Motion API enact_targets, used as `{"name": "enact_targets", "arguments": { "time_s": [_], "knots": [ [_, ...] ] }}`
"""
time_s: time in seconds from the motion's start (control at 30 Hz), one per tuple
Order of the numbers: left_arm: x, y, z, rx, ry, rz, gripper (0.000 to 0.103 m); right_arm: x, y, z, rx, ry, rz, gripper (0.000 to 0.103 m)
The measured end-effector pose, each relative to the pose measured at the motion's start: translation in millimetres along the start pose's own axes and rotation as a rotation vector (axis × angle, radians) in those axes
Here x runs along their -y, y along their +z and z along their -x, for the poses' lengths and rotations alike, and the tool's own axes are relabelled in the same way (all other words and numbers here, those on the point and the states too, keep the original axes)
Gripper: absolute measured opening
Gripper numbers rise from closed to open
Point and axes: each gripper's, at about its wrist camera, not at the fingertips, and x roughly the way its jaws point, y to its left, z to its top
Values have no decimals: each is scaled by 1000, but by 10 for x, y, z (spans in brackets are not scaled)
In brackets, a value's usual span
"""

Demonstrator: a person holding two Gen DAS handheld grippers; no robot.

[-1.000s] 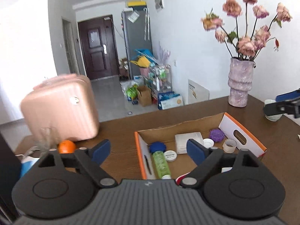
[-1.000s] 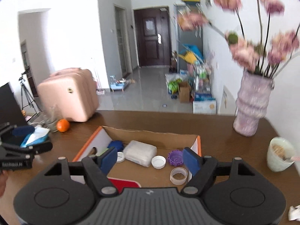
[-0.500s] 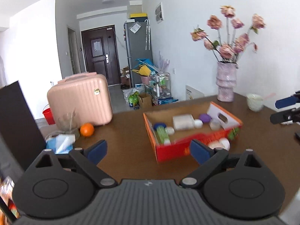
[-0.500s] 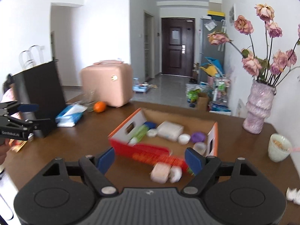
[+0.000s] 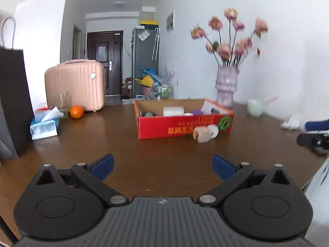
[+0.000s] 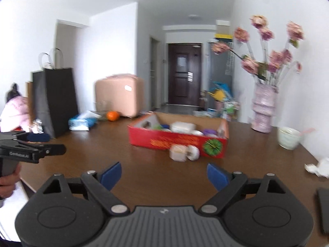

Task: Organize rigid objects
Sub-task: 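Withdraw both tools from the box toward the last items, then grasp the cream square plug with the left tool while the right tool grasps the ridged white cap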

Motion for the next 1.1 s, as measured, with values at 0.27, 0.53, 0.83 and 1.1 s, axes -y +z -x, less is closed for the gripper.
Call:
{"name": "enact_targets", "arguments": {
  "time_s": [0.27, 0.53, 0.83, 1.1],
  "knots": [
    [318, 45, -660, -89, -83, -114, 103, 279, -273, -426, -95, -63, -49, 90],
    [586, 352, -1763, -231, -222, -122, 103, 618, 66, -1225, -110, -20, -50, 78],
    [915, 448, -2765, -263, -208, -196, 103, 1152, 415, -2711, -269, 180, -252, 49],
    [823, 397, -3000, -214, -194, -102, 96, 1192, 311, -2991, -275, 184, -268, 13]
  ]
}}
